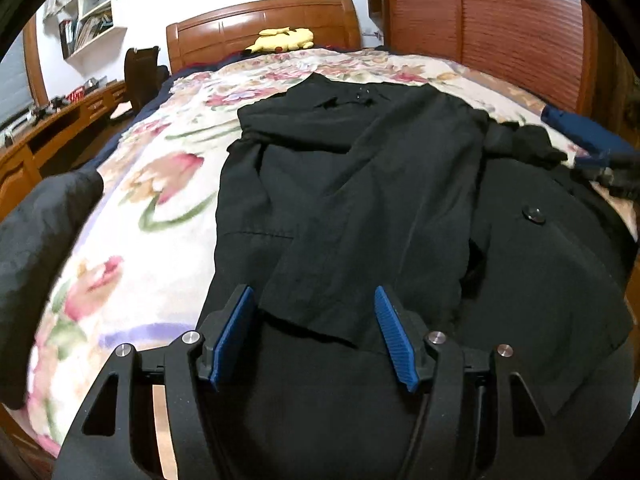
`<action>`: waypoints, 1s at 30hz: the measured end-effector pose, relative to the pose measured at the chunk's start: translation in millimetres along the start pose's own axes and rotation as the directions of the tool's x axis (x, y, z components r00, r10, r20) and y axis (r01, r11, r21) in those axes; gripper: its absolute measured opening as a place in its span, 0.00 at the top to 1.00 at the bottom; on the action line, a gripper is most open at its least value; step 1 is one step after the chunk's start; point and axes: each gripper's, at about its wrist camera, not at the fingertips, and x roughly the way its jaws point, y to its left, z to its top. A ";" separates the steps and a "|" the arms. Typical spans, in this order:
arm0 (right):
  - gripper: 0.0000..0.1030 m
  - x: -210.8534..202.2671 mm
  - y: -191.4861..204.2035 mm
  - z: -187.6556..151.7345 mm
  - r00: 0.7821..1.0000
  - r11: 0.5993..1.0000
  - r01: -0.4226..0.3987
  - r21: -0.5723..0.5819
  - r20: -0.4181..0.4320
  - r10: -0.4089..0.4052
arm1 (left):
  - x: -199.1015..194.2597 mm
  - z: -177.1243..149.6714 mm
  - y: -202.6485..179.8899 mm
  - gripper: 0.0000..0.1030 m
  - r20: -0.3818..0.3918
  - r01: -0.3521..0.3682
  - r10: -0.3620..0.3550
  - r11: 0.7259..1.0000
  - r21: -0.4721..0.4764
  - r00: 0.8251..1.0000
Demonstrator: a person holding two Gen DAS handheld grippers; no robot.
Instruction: Fold large clothes
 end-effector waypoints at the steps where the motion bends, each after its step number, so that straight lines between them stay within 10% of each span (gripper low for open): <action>1: 0.50 5.7 0.2 -2.9 1.000 1.000 0.003 -0.006 -0.016 -0.003 | -0.1 -0.4 1.4 0.38 0.000 0.008 -0.008 1.000 -0.008 1.000; 30: 0.33 -34.7 -13.5 -44.7 0.999 0.998 0.036 0.058 -0.039 -0.034 | -58.9 -25.9 46.3 0.33 0.112 0.029 -0.019 0.996 -0.082 0.994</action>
